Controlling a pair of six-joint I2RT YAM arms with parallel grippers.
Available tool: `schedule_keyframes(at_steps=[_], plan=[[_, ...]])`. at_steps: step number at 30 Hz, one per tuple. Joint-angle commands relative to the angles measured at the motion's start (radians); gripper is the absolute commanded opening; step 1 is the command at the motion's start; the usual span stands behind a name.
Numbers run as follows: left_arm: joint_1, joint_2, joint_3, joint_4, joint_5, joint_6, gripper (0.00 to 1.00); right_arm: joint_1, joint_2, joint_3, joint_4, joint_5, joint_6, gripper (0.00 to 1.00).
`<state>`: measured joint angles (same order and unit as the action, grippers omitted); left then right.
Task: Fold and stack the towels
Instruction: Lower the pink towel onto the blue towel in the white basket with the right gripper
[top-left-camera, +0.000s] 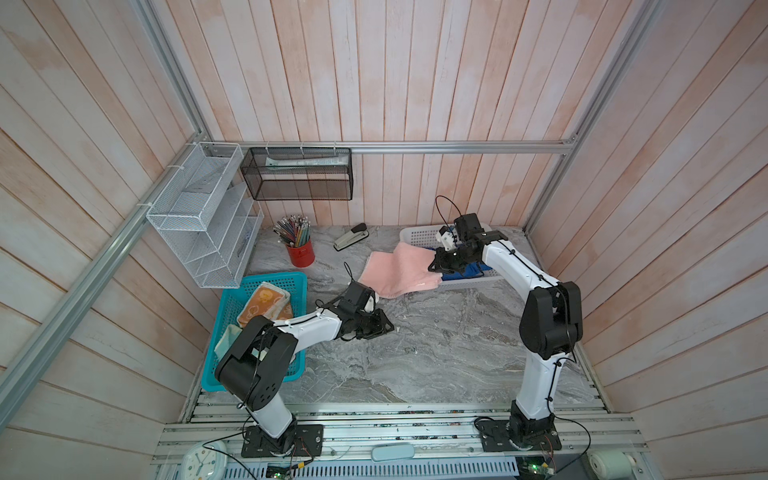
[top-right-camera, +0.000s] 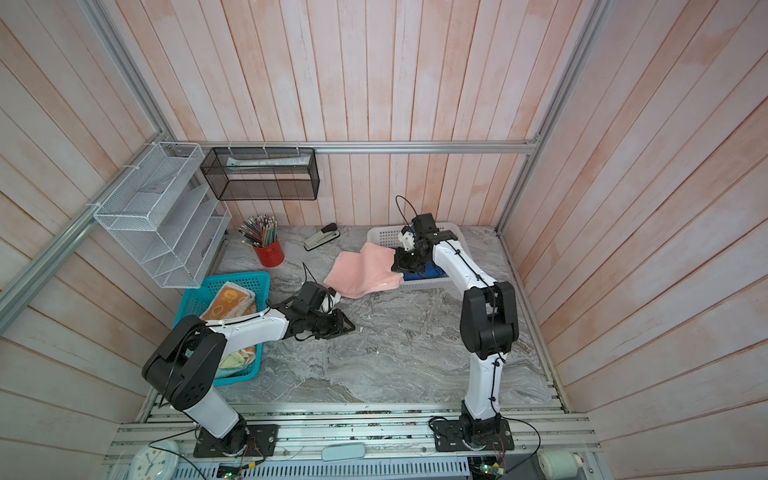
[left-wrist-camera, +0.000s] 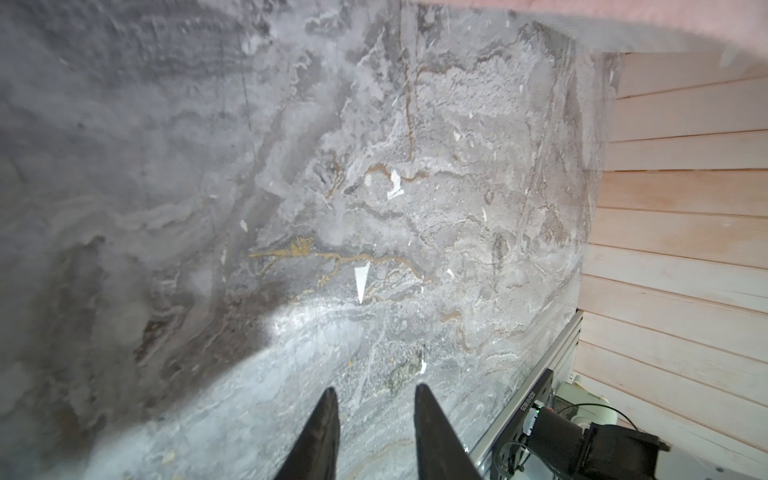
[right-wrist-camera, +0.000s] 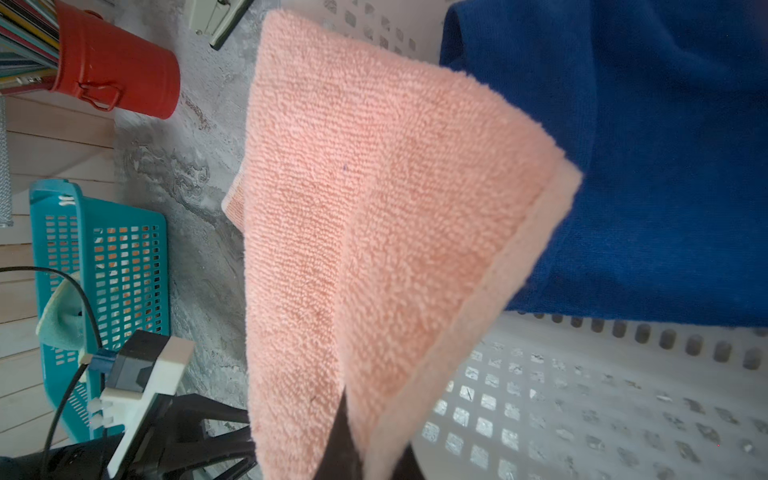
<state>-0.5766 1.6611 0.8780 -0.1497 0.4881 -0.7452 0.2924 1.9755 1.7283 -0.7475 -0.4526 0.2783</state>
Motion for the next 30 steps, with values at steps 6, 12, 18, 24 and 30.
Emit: schedule_keyframes(at_steps=[6,12,18,24,30], plan=[[0.001,-0.058,-0.020,-0.043,-0.047,0.006,0.33,-0.007,0.095,0.425,-0.229,0.087,-0.083,0.00],[0.012,-0.052,0.012,-0.066,-0.058,0.037,0.33,-0.010,0.231,0.839,-0.412,0.155,-0.123,0.00],[0.032,-0.070,0.079,-0.088,-0.069,0.095,0.33,-0.070,0.212,0.833,-0.418,0.200,-0.135,0.00],[0.051,-0.037,0.167,-0.137,-0.072,0.154,0.33,-0.131,0.163,0.703,-0.337,0.275,-0.172,0.00],[0.055,-0.008,0.173,-0.114,-0.055,0.144,0.33,-0.188,0.259,0.677,-0.331,0.300,-0.243,0.00]])
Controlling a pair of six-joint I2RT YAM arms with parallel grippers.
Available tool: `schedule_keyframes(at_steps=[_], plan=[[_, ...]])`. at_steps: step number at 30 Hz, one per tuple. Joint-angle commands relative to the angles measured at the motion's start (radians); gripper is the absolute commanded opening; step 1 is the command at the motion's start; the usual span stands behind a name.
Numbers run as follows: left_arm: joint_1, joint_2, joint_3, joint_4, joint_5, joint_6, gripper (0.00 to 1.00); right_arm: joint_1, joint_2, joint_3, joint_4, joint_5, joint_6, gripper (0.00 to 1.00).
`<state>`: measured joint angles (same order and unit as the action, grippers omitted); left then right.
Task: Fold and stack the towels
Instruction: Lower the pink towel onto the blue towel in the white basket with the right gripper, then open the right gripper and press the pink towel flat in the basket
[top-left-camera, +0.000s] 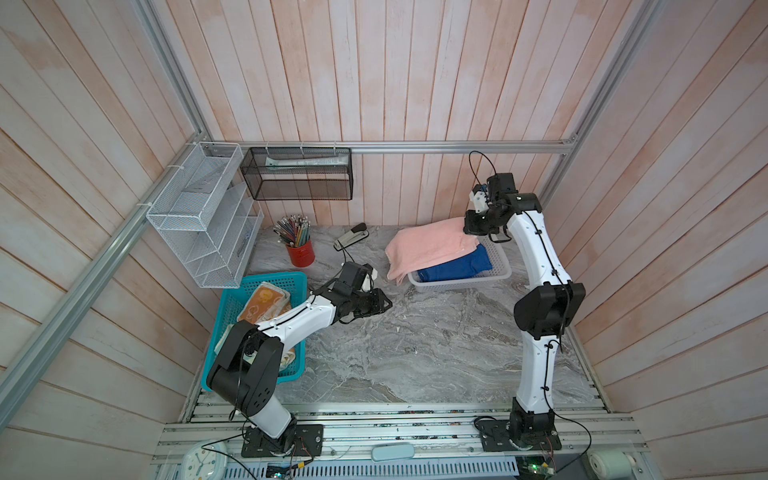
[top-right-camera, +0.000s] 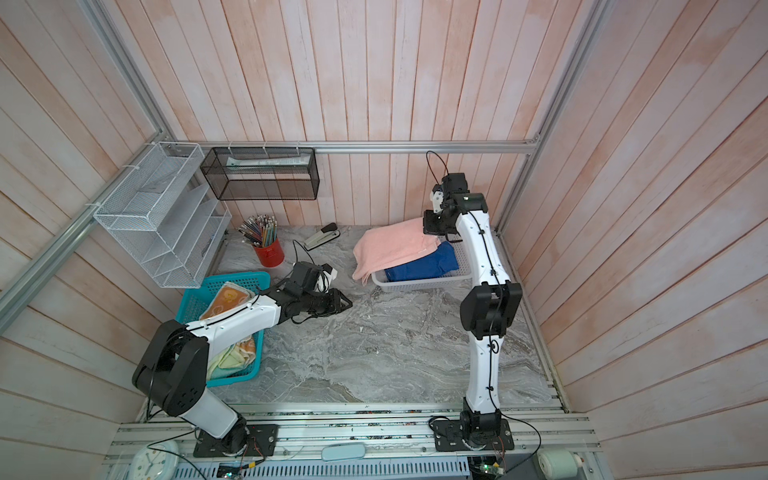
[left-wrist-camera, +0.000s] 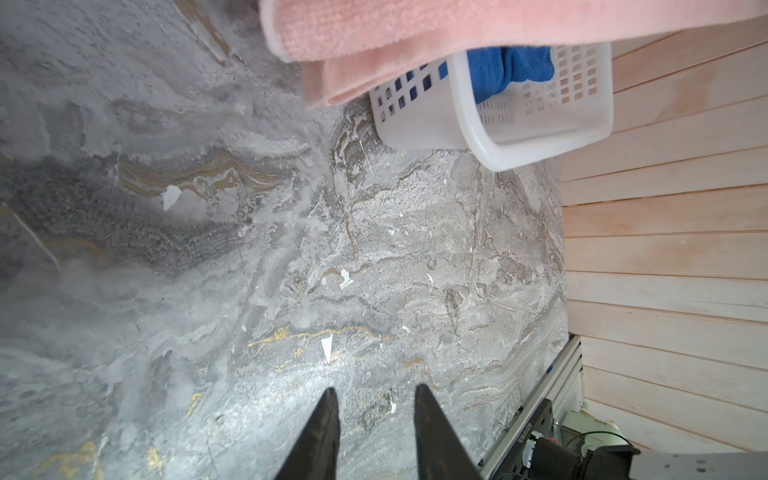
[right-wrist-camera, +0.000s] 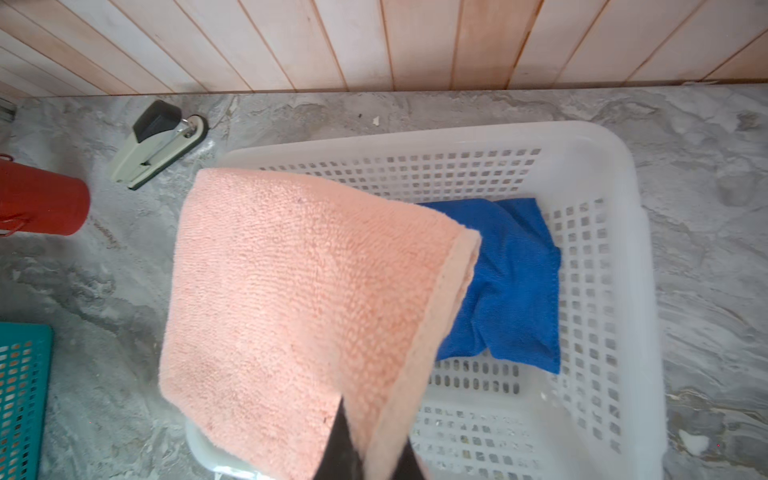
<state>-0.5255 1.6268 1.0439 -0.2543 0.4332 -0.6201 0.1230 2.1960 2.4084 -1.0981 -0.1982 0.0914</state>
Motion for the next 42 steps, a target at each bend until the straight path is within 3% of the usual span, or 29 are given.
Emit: schedule_keyframes(at_steps=[1,8,21,33,42], plan=[[0.004,0.033,0.004,-0.004,0.003,0.016,0.33,-0.024,0.060,-0.004,0.020,0.051,-0.065,0.00],[0.012,0.057,-0.001,-0.003,0.002,0.019,0.33,-0.037,0.157,-0.004,0.033,0.143,-0.104,0.00],[0.016,0.090,0.005,0.015,0.017,0.011,0.33,-0.056,0.134,-0.098,0.127,0.263,-0.154,0.00],[0.018,0.109,0.003,0.016,0.022,0.013,0.33,-0.089,0.169,-0.089,0.118,0.261,-0.147,0.00],[0.018,0.099,0.006,0.010,0.017,0.011,0.33,-0.116,0.150,-0.081,0.085,0.354,-0.121,0.00]])
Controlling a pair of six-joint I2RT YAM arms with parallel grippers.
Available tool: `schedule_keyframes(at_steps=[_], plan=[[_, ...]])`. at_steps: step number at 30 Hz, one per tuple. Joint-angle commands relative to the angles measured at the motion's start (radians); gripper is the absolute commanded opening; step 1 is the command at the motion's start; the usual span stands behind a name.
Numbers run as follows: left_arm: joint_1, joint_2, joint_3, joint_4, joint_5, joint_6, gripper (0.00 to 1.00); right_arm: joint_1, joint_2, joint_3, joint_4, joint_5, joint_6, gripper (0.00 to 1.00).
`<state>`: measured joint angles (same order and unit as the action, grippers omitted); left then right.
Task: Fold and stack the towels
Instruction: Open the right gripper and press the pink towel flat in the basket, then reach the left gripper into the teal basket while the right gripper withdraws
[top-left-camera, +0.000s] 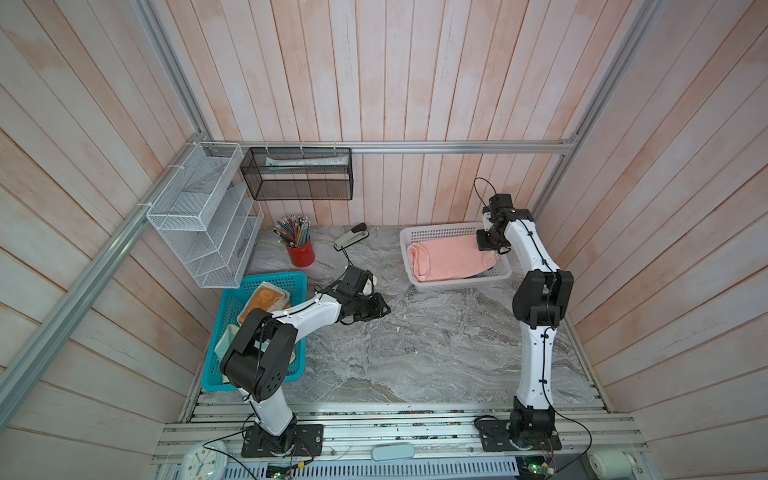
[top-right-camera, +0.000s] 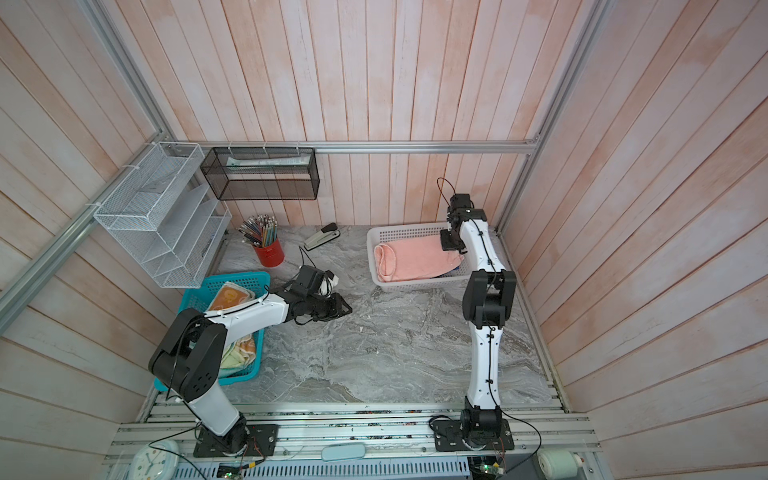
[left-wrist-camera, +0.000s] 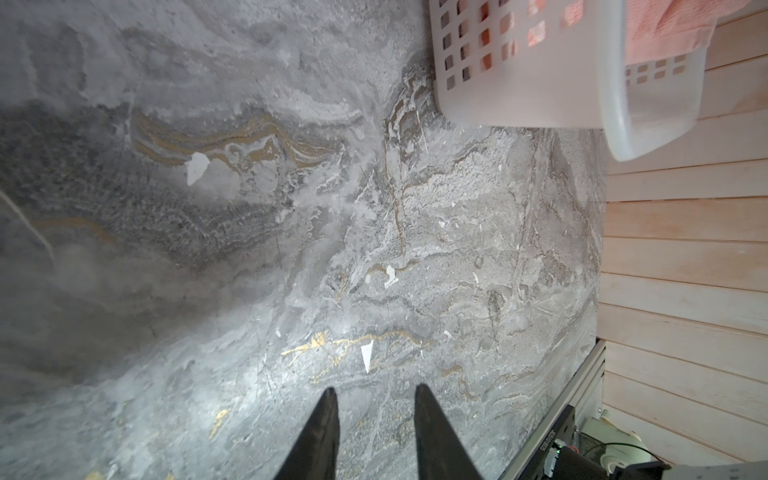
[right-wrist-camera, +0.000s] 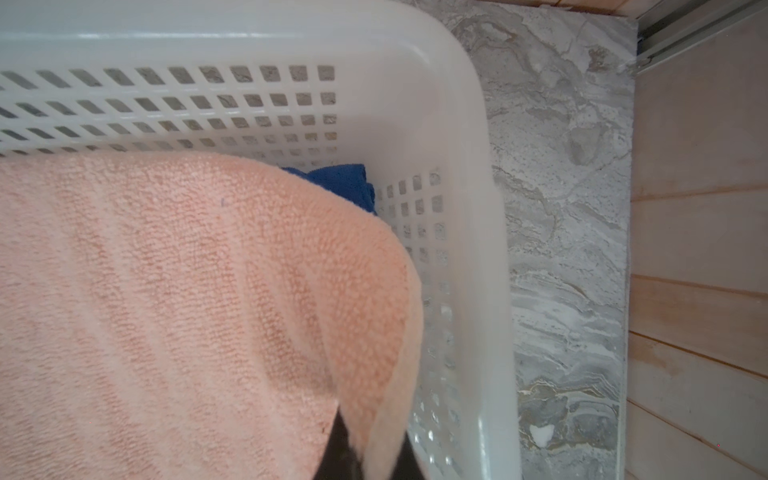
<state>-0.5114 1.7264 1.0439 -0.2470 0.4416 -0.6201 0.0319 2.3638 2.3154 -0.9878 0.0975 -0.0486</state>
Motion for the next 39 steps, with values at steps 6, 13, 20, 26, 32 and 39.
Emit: schedule_keyframes(at_steps=[6,13,20,26,32,39], plan=[[0.004,-0.019,0.004,-0.011,-0.006,0.014,0.33,-0.035,-0.015,0.022,-0.062,0.062,0.047,0.44],[0.004,-0.028,0.015,-0.026,-0.018,0.024,0.33,-0.028,-0.091,0.019,-0.050,-0.020,0.083,0.49],[0.018,-0.022,0.073,-0.059,-0.023,0.051,0.33,0.038,-0.143,-0.092,0.060,-0.129,0.115,0.41],[0.050,-0.041,0.117,-0.105,-0.035,0.081,0.33,0.145,-0.046,-0.102,0.105,-0.203,0.142,0.20],[0.081,-0.106,0.099,-0.136,-0.057,0.081,0.33,0.219,0.074,-0.057,0.147,-0.311,0.192,0.05],[0.103,-0.185,0.027,-0.149,-0.083,0.066,0.33,0.293,0.154,0.079,0.092,-0.363,0.208,0.03]])
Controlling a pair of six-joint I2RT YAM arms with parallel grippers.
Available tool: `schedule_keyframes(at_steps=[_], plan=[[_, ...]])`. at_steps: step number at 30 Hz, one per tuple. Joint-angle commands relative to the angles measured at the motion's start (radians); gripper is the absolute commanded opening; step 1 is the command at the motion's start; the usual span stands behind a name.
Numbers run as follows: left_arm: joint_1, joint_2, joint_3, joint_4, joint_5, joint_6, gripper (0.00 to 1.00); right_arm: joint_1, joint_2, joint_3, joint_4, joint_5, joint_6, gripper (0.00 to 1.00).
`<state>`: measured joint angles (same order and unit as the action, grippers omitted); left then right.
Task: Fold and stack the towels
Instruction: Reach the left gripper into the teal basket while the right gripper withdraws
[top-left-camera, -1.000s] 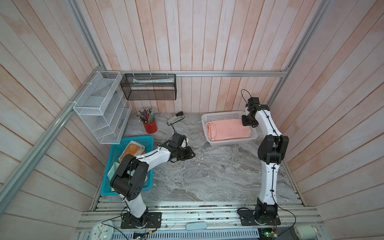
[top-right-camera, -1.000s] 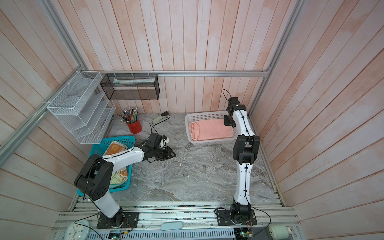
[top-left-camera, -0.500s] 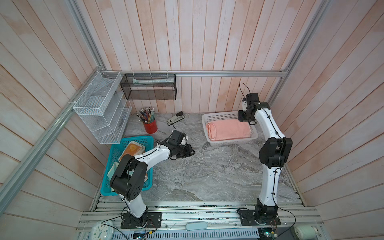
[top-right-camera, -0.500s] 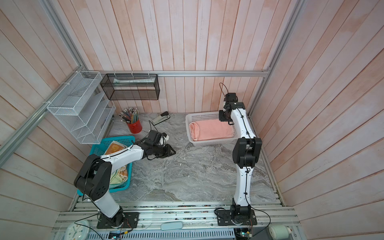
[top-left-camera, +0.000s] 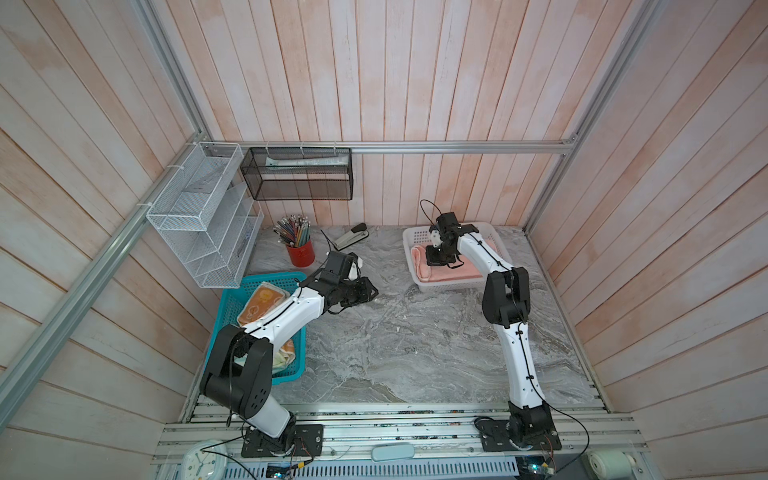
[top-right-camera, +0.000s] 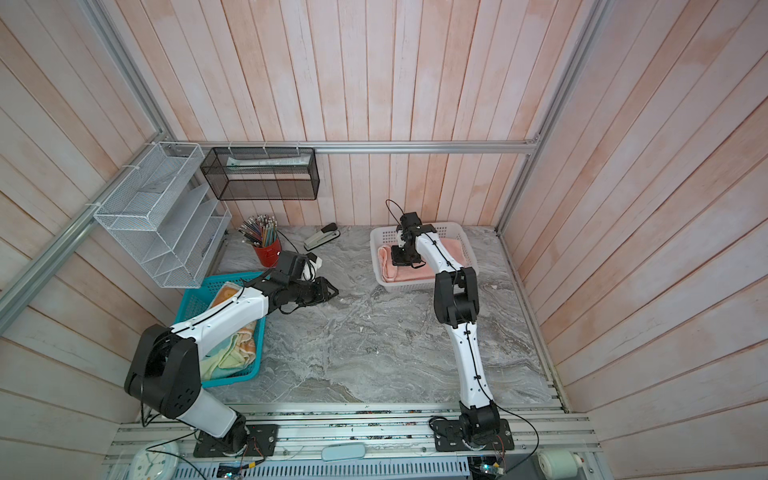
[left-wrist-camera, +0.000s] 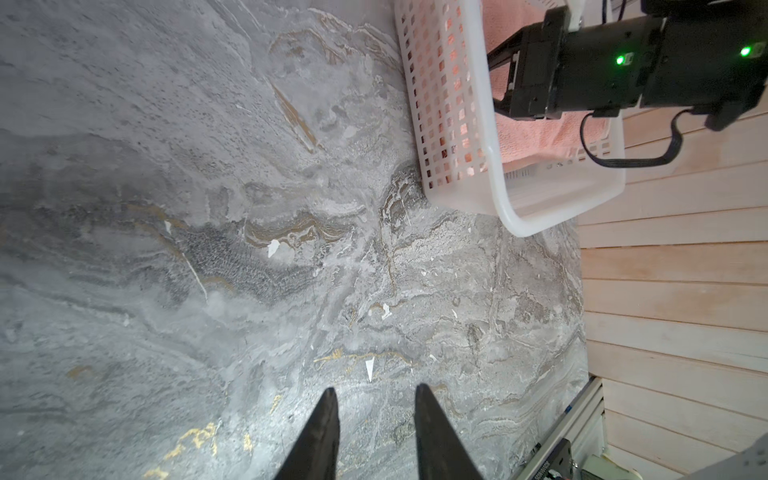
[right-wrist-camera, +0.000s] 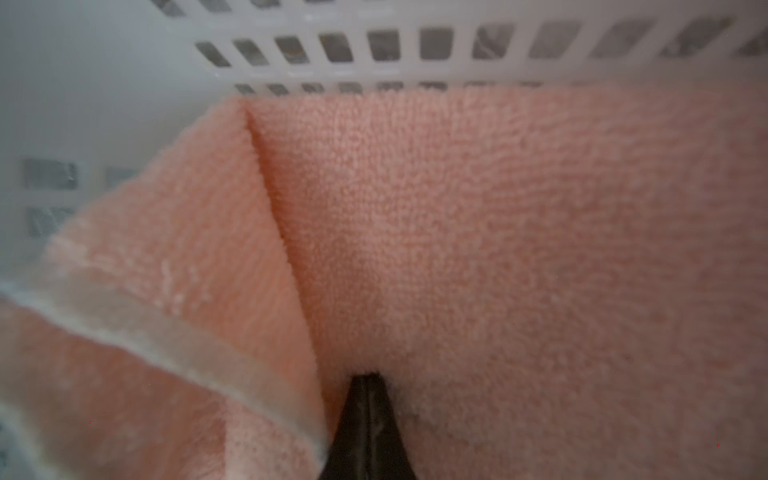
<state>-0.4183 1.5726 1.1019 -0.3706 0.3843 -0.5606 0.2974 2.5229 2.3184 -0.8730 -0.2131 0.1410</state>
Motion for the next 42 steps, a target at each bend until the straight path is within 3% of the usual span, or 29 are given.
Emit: schedule_keyframes(at_steps=[1,8,11,16,20,23,26,31,37,42], plan=[[0.013,-0.037,-0.038,-0.027,-0.028,0.005,0.33,0.035,-0.010,0.082,-0.028,-0.043,0.020,0.04],[0.022,-0.063,-0.057,-0.049,-0.037,0.004,0.34,0.077,-0.077,0.002,-0.010,0.005,0.026,0.20],[0.028,-0.076,-0.056,-0.060,-0.042,0.004,0.34,0.084,-0.074,-0.011,0.007,-0.066,0.027,0.21],[0.057,-0.118,-0.052,-0.113,-0.078,0.010,0.35,0.115,-0.075,0.026,0.001,-0.047,0.022,0.23],[0.123,-0.186,-0.011,-0.209,-0.154,0.051,0.37,0.117,-0.121,0.039,-0.032,0.010,0.017,0.25],[0.209,-0.245,0.016,-0.298,-0.272,0.071,0.45,0.117,-0.219,-0.036,-0.011,0.038,0.003,0.26],[0.348,-0.281,-0.007,-0.352,-0.352,0.052,0.59,0.117,-0.348,-0.174,0.036,0.055,0.011,0.27],[0.557,-0.278,-0.131,-0.292,-0.304,0.047,0.61,0.135,-0.631,-0.589,0.221,0.049,0.058,0.28],[0.609,-0.137,-0.174,-0.193,-0.241,0.056,0.62,0.208,-0.917,-1.105,0.473,0.008,0.163,0.28],[0.609,-0.013,-0.210,-0.112,-0.244,0.020,0.65,0.249,-0.966,-1.346,0.637,-0.015,0.258,0.27]])
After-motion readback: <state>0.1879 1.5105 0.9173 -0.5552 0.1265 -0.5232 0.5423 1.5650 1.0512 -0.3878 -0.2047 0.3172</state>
